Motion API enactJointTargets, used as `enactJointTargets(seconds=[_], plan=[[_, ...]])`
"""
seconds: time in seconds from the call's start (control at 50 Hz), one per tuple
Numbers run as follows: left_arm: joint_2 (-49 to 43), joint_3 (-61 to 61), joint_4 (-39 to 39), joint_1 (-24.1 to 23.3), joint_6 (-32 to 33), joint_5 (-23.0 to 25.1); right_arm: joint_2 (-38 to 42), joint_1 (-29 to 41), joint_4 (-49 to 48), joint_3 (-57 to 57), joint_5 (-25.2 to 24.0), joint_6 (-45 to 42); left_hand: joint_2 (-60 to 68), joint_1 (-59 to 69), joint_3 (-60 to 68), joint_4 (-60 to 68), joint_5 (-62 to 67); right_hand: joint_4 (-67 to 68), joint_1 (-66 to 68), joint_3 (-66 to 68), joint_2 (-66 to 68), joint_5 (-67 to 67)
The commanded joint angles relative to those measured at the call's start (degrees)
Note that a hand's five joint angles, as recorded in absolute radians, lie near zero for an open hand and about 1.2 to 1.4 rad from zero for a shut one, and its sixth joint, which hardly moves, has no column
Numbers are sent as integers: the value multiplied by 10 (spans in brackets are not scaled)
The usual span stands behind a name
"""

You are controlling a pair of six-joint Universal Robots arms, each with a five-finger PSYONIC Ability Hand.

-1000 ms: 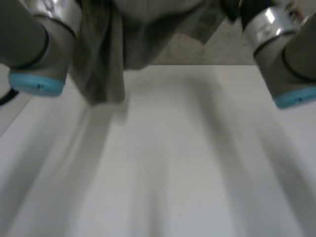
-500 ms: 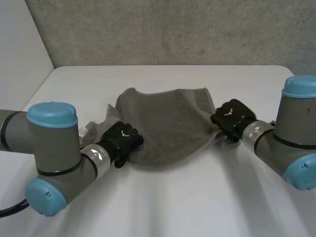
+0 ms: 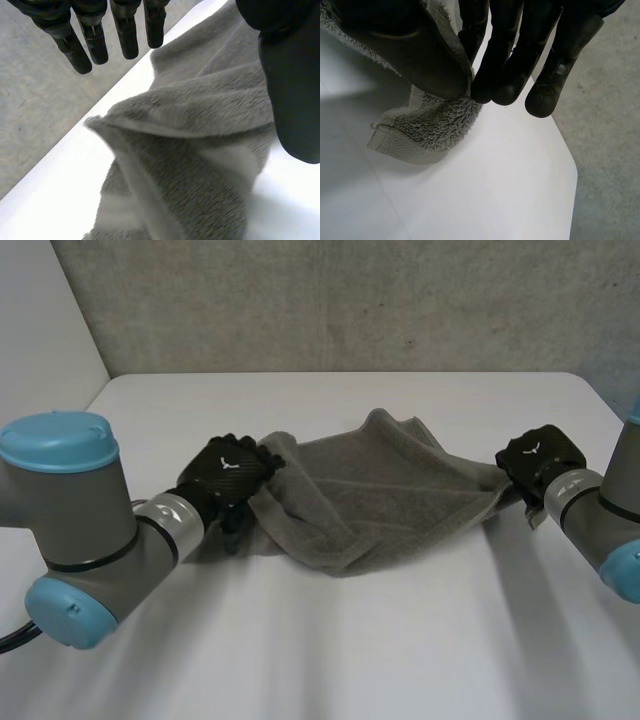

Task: Fold the towel.

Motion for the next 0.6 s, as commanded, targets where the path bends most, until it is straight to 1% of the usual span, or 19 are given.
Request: enactJointTargets(seconds=[0.02, 0.06, 0.12, 0.28, 0.46, 0.52, 0.6], plan=[[-13, 7, 4, 27, 7, 4, 10, 7, -1, 1, -1, 0, -32, -39, -26, -34, -114, 33, 34, 36, 43, 27], [-27, 16, 8, 27, 7, 4, 11, 8, -1, 2, -1, 0, -29, -35, -23, -30, -110, 33, 34, 36, 43, 27], [-73, 52, 19, 28, 8, 6, 17, 8, -1, 6, -3, 0, -19, -25, -13, -20, -100, 33, 34, 36, 43, 27], [-142, 140, 16, 27, 8, 4, 20, 9, -2, 11, -3, 0, 25, 18, 31, 23, -57, 33, 34, 36, 43, 27], [-186, 201, 12, 27, 17, 4, 21, 9, -2, 12, -4, 1, 68, 62, 75, 67, -13, 33, 34, 36, 43, 27], [-201, 216, 12, 27, 31, 6, 28, 8, -2, 12, -4, 0, 124, 117, 130, 123, 43, 33, 34, 36, 43, 27], [-208, 220, 12, 27, 45, 6, 29, 9, -2, 12, -4, 0, 164, 158, 171, 163, 83, 33, 34, 36, 43, 27]])
